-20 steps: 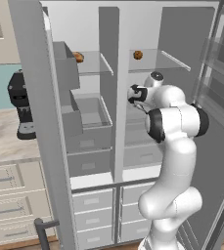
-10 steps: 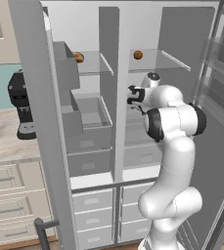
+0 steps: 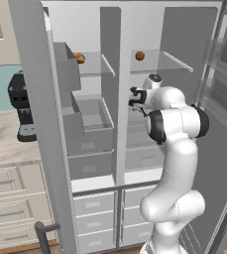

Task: There's a fish in the fridge that needs to be moved to the freezer for freezing. Pick up the fish from the fridge, place it on any shelf in the freezer, and close the fridge and freezer doors when done.

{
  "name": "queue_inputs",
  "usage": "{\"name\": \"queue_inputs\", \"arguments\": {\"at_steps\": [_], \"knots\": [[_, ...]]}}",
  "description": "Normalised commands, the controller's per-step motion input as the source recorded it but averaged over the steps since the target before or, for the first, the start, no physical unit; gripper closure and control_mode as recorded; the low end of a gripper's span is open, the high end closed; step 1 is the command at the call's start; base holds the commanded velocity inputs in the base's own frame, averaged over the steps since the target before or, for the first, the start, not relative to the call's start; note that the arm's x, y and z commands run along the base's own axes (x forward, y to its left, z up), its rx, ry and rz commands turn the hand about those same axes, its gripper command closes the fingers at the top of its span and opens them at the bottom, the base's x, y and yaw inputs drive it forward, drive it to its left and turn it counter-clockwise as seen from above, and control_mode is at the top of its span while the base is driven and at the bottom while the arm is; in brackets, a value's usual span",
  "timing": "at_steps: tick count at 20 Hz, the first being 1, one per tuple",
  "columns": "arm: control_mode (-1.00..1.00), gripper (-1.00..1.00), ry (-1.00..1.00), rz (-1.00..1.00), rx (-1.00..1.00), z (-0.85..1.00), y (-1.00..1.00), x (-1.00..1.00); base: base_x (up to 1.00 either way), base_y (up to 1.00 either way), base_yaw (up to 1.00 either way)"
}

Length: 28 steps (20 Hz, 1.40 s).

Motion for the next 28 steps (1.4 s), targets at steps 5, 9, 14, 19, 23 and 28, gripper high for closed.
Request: {"name": "queue_inputs", "arguments": {"at_steps": [5,9,14,19,23,28], "knots": [[-1.0,1.0,0.0,0.0,0.02,-0.18,0.0,-0.01,0.0,0.0,0.0],[-1.0,1.0,0.0,-0.01,0.01,-0.02,0.0,-0.39,0.0,0.0,0.0],[-1.0,1.0,-0.03,-0.12,0.0,0.15,0.05,-0.93,0.0,0.0,0.0],[-1.0,1.0,-0.16,-0.14,0.0,0.27,0.15,-1.0,0.0,0.0,0.0],[-1.0,1.0,-0.06,-0.13,0.0,0.42,0.18,-1.0,0.0,0.0,0.0],[-1.0,1.0,-0.02,-0.06,0.0,0.62,0.27,-1.0,0.0,0.0,0.0]]}}
